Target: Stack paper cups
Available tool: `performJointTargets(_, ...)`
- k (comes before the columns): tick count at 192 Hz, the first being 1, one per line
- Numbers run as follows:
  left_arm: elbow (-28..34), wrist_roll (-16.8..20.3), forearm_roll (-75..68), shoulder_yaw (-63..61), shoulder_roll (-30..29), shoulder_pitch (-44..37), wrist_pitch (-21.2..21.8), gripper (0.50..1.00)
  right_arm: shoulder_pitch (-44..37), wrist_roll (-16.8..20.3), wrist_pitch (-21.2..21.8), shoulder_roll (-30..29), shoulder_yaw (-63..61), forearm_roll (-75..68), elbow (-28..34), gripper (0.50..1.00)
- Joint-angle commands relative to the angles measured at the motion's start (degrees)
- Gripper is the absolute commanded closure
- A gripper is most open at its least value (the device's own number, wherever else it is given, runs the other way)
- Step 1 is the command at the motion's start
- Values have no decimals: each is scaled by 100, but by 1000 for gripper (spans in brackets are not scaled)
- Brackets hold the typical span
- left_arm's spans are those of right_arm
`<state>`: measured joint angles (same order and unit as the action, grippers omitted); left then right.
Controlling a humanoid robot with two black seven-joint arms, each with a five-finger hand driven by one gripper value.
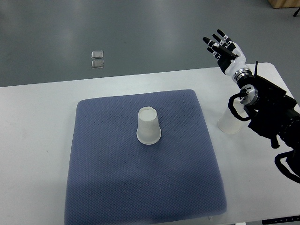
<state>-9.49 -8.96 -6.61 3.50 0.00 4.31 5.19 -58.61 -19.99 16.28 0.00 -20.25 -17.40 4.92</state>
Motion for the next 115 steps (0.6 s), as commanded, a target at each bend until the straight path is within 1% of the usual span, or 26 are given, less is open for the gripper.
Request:
performJointTargets(1, 0, 0, -7, -8, 0, 0, 0, 500, 8, -5, -11, 0, 4, 9, 0, 572)
performJointTargets(115, 0, 17, -15, -8, 0, -9, 0, 500, -1, -5, -55, 0, -5, -18, 0, 572)
